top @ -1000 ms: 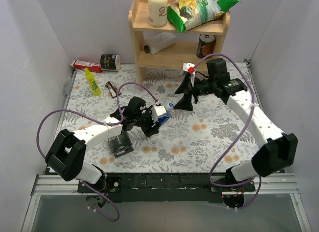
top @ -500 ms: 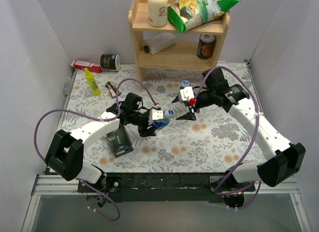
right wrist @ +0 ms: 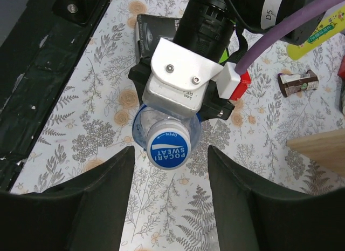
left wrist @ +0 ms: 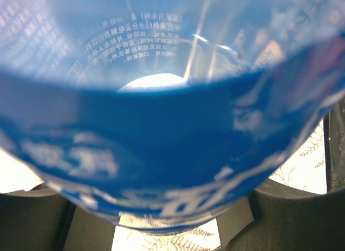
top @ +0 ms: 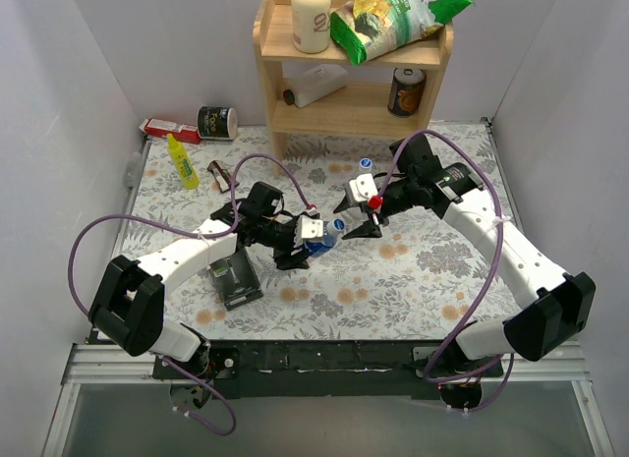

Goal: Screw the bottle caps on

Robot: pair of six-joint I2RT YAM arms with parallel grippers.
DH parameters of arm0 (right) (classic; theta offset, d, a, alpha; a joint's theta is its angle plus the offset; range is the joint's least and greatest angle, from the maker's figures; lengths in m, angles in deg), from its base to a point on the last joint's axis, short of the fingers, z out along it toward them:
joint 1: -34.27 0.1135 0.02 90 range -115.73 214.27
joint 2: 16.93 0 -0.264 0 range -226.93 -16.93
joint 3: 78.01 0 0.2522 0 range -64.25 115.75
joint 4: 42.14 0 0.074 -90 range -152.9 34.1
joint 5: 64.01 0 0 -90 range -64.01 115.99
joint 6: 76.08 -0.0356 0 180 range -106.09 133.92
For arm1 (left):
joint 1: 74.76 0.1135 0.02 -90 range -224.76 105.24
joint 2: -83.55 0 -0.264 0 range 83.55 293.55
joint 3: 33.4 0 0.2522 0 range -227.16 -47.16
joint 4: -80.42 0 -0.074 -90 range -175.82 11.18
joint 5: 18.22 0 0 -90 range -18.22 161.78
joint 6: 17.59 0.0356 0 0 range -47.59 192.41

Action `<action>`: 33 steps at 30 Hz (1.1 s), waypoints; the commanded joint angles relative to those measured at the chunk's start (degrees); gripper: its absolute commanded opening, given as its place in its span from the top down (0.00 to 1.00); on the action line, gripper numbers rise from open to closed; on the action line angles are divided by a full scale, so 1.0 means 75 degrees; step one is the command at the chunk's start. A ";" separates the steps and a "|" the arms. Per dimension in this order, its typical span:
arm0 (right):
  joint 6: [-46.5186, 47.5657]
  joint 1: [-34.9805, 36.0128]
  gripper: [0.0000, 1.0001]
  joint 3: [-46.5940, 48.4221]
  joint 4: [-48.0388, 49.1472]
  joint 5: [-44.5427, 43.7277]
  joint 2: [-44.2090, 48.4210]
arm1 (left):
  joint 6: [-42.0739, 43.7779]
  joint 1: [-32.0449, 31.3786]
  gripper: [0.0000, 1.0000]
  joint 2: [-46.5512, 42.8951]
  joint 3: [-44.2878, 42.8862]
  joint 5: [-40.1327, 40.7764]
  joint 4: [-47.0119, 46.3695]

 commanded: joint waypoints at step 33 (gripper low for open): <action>-0.9488 -0.0288 0.74 -0.0953 0.5546 -0.1579 -0.0301 | -0.2928 -0.0781 1.00 -0.0198 0.0393 0.2536 -0.2124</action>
